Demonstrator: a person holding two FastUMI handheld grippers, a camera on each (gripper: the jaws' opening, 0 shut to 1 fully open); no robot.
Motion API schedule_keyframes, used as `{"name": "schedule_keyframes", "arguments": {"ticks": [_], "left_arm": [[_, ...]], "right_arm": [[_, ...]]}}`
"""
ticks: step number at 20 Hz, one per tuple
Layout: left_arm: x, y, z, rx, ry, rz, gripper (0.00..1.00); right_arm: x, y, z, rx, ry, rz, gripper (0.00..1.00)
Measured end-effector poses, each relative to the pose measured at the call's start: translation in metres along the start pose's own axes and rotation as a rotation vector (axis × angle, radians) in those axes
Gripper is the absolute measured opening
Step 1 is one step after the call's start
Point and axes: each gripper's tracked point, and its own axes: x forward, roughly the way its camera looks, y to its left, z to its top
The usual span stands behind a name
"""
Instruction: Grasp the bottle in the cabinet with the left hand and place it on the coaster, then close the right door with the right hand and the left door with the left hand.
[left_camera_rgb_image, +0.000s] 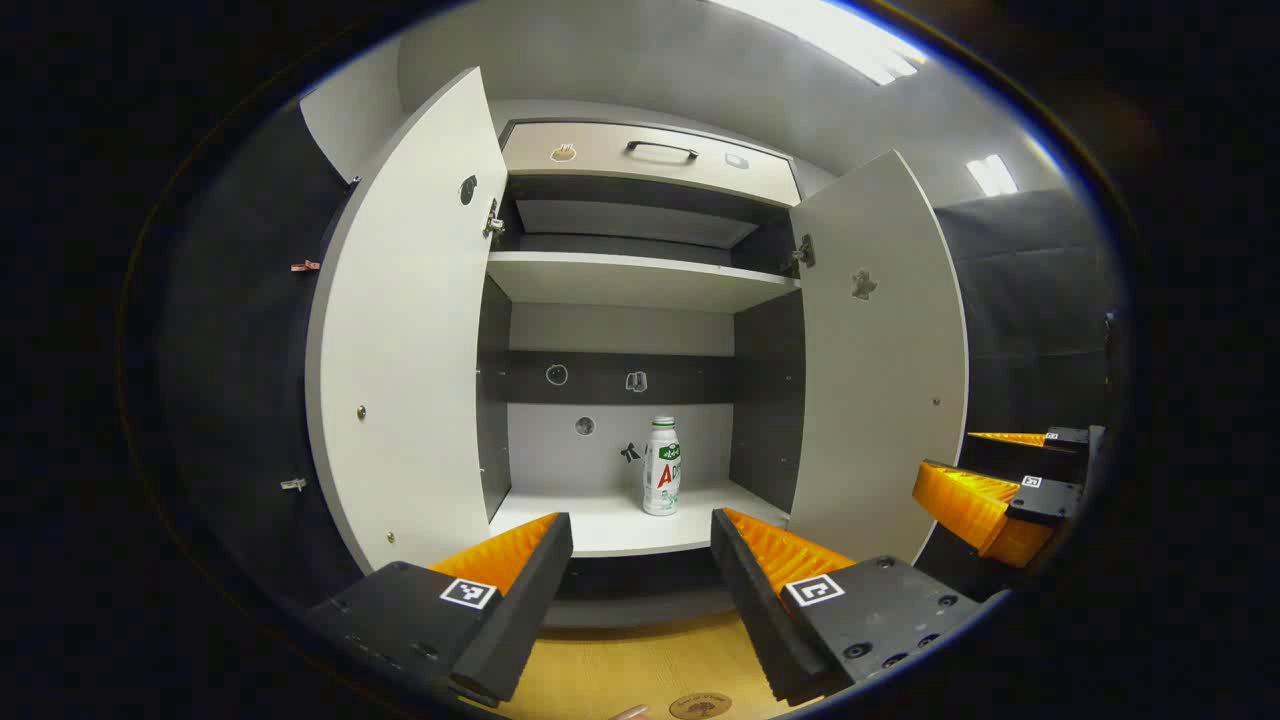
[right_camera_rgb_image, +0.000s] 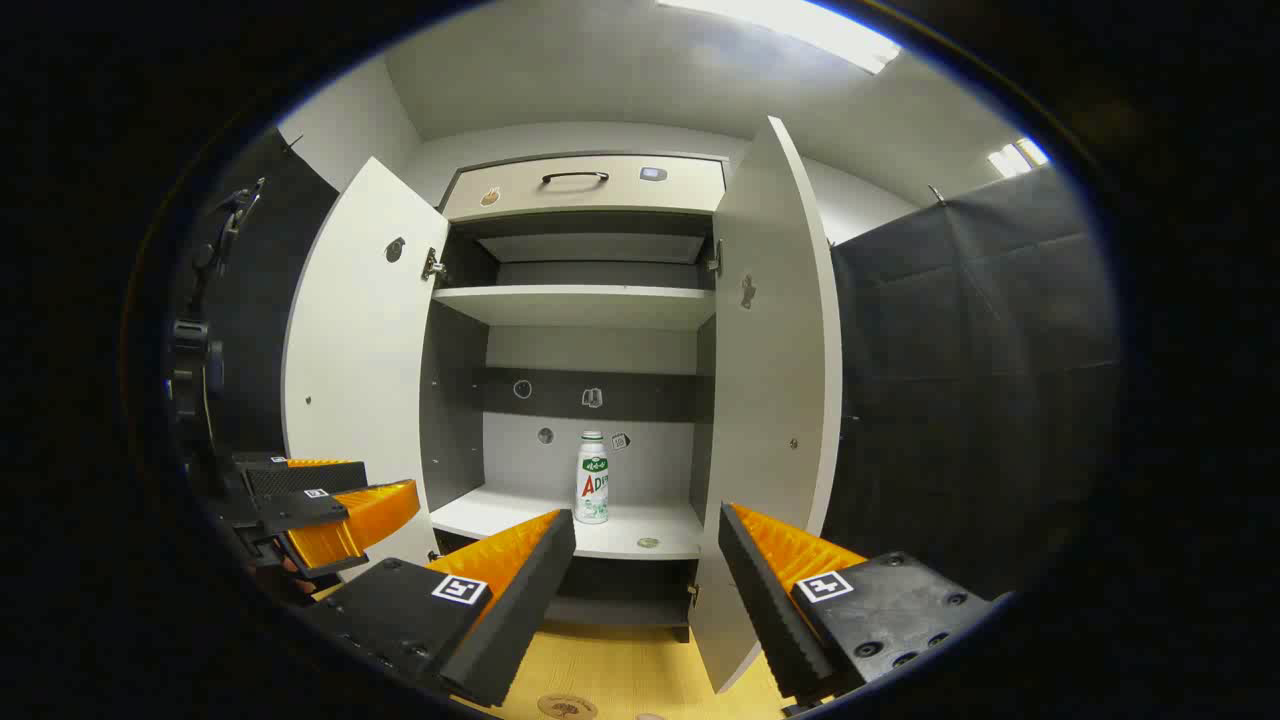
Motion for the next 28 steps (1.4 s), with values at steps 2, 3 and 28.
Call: {"name": "schedule_keyframes", "arguments": {"ticks": [2,3,28], "left_arm": [[-0.002,0.002,0.000,0.011,-0.003,0.004,0.89],[-0.003,0.003,-0.001,0.011,-0.003,0.006,0.89],[0.054,-0.003,-0.006,0.008,0.002,-0.073,0.90]], "right_arm": [[0.000,0.003,-0.001,-0.002,0.004,0.002,0.96],[-0.001,0.005,-0.001,-0.002,0.003,0.007,0.96],[0.012,-0.001,-0.005,-0.021,0.005,-0.036,0.96]]}}
